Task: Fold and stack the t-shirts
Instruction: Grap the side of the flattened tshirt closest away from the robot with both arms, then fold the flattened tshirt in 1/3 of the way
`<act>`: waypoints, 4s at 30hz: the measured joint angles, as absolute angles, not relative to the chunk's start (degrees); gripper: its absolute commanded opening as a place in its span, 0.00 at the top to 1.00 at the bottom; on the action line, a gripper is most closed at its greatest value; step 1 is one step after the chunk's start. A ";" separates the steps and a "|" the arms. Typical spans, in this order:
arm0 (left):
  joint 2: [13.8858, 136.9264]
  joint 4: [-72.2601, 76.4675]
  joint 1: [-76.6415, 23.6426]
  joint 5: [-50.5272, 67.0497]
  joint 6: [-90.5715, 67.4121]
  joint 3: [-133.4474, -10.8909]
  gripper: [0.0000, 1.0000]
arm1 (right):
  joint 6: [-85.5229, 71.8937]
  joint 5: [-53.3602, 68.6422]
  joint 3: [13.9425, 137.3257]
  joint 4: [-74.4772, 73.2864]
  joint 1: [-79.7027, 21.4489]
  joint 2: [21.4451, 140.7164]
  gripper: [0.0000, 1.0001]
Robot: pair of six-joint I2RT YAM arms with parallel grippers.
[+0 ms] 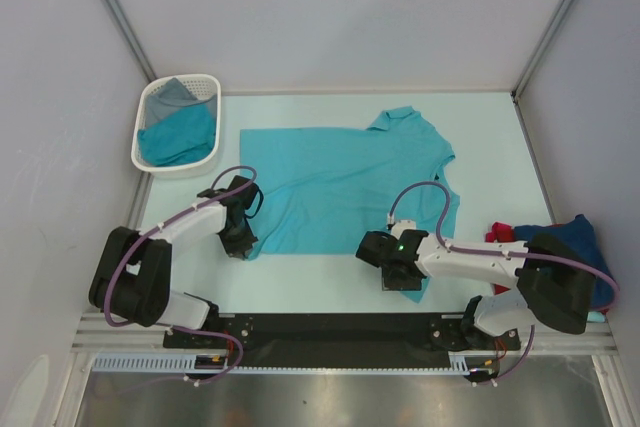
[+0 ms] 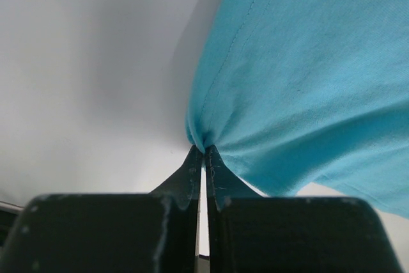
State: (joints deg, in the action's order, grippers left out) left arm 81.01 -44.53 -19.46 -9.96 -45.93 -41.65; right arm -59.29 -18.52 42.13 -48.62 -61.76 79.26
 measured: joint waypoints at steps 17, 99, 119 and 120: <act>81.14 -44.62 -19.46 -9.93 -45.84 -41.76 0.99 | -58.54 -18.50 42.13 -48.66 -61.12 79.75 0.94; 81.82 -56.05 -16.86 -23.03 -40.88 -71.50 1.00 | -38.33 -33.19 68.60 -51.37 -32.21 72.75 1.00; 92.66 -54.89 -15.55 -23.03 -40.88 -78.56 1.00 | -33.15 -32.97 78.85 -44.21 -27.57 87.83 1.00; 93.60 -54.83 -15.38 -23.03 -40.88 -79.15 1.00 | -32.97 -32.97 79.88 -44.03 -27.05 89.21 1.00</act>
